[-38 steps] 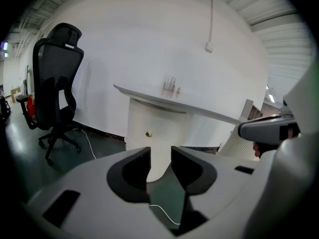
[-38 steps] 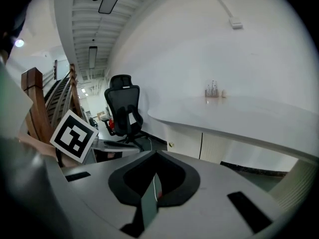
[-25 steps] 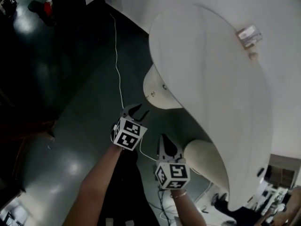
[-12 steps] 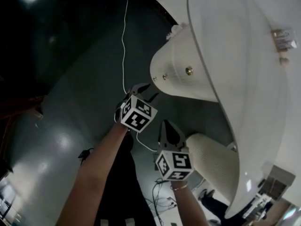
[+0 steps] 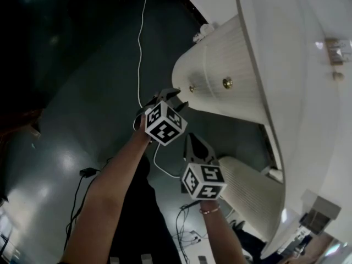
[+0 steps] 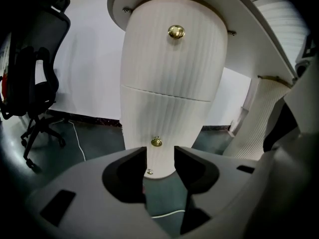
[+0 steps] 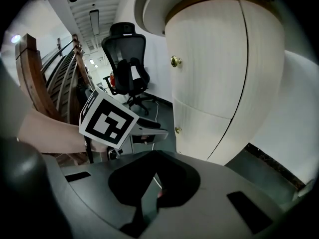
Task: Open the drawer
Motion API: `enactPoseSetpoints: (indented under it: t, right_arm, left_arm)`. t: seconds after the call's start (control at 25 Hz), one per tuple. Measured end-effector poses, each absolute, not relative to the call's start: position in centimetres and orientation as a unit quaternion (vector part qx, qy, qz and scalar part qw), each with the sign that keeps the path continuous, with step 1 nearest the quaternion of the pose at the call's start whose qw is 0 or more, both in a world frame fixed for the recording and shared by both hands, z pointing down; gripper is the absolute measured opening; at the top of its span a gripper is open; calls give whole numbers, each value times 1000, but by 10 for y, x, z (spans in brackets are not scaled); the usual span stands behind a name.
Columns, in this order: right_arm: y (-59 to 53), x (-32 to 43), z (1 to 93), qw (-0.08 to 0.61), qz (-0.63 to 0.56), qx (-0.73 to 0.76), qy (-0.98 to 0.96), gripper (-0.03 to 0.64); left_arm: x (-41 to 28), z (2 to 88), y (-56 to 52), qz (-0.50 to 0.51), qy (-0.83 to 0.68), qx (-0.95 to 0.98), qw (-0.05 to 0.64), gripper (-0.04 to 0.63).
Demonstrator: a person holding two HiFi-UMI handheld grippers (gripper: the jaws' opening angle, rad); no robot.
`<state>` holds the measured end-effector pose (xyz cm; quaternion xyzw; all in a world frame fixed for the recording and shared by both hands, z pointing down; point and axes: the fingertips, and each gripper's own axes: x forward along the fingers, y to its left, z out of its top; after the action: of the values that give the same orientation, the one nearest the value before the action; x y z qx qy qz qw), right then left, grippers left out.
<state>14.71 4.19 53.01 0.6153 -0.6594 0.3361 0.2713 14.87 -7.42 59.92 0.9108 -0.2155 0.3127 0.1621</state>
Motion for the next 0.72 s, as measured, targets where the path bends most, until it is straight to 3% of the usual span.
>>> enactPoseSetpoints:
  t: [0.72]
  right_arm:
    - [29, 177, 564, 275, 355, 616, -648, 3]
  left_arm:
    - [198, 642, -103, 336, -181, 913, 142, 163]
